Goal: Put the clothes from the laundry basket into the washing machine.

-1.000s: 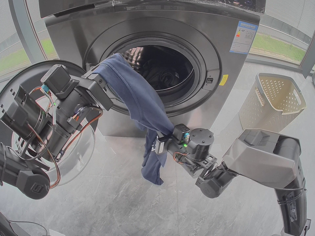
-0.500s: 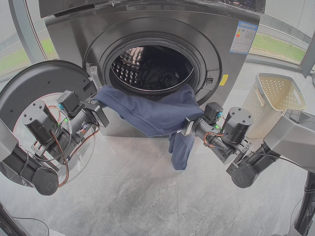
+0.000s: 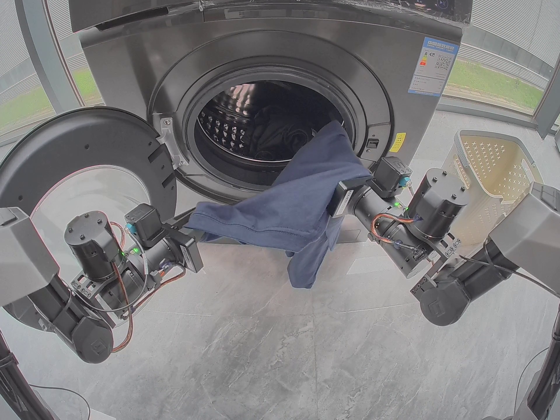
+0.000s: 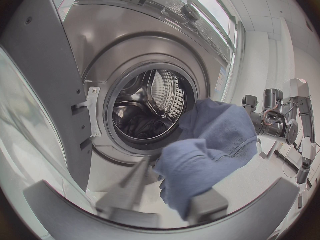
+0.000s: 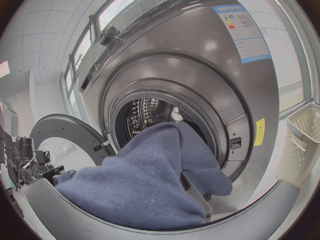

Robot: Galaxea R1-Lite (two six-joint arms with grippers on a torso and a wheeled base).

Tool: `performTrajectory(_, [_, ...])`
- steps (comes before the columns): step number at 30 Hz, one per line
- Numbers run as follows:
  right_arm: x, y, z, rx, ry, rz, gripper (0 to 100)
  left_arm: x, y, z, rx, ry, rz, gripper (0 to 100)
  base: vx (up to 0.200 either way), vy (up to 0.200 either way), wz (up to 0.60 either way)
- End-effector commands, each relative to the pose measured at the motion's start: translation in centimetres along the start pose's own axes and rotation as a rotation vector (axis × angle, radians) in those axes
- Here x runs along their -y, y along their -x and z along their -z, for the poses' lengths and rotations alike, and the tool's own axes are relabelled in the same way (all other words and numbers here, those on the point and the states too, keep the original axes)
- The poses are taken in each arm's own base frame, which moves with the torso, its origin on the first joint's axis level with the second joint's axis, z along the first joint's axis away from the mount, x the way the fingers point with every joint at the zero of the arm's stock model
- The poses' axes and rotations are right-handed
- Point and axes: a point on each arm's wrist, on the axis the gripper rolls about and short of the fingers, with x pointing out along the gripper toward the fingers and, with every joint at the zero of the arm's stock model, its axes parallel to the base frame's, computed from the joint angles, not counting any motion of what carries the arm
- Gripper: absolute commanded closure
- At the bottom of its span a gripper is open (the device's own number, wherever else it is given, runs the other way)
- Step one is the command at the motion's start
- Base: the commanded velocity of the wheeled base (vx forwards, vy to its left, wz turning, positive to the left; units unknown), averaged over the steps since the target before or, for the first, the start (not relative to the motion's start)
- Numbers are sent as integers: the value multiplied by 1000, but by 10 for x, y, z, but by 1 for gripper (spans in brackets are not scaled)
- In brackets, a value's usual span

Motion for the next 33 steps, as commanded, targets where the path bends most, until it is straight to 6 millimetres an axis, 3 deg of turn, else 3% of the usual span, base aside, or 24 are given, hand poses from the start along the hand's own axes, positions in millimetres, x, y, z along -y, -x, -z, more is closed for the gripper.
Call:
performTrajectory(1, [2,-2,-5,16,1,4,100,0,3,11,-48,9,1,0,0,0,0])
performTrajectory(2, [2,-2,-5,16,1,4,100,0,3,11,-48,9,1,0,0,0,0])
performTrajectory(3, [3,-4,-7,29,-2,7,100,2,13,29,-133,12,13,0,0,0,0])
performTrajectory(7, [3,-4,-6,31,-29,14,100,12,32,56,-276,-14,110,0,0,0,0])
performTrajectory(14, [4,-3,-6,29,-33,18,100,27,48,66,-355,-21,190,0,0,0,0])
performTrajectory(19, [-1,3,1,-2,-46,20,100,49,58,71,-393,-32,299,0,0,0,0])
performTrajectory(23, [-9,10,8,-39,-48,2,100,60,39,61,-305,-36,329,0,0,0,0])
performTrajectory(24, [-11,12,11,-53,-49,-2,100,63,22,53,-236,-43,334,0,0,0,0])
performTrajectory(28, [-17,16,14,-67,-51,-20,100,72,-9,34,-103,-21,323,0,0,0,0])
performTrajectory(31, [-18,16,14,-67,-50,-22,100,75,-15,30,-75,-12,326,0,0,0,0])
performTrajectory(33, [-20,15,13,-68,-48,-26,100,87,-30,23,-19,1,355,0,0,0,0])
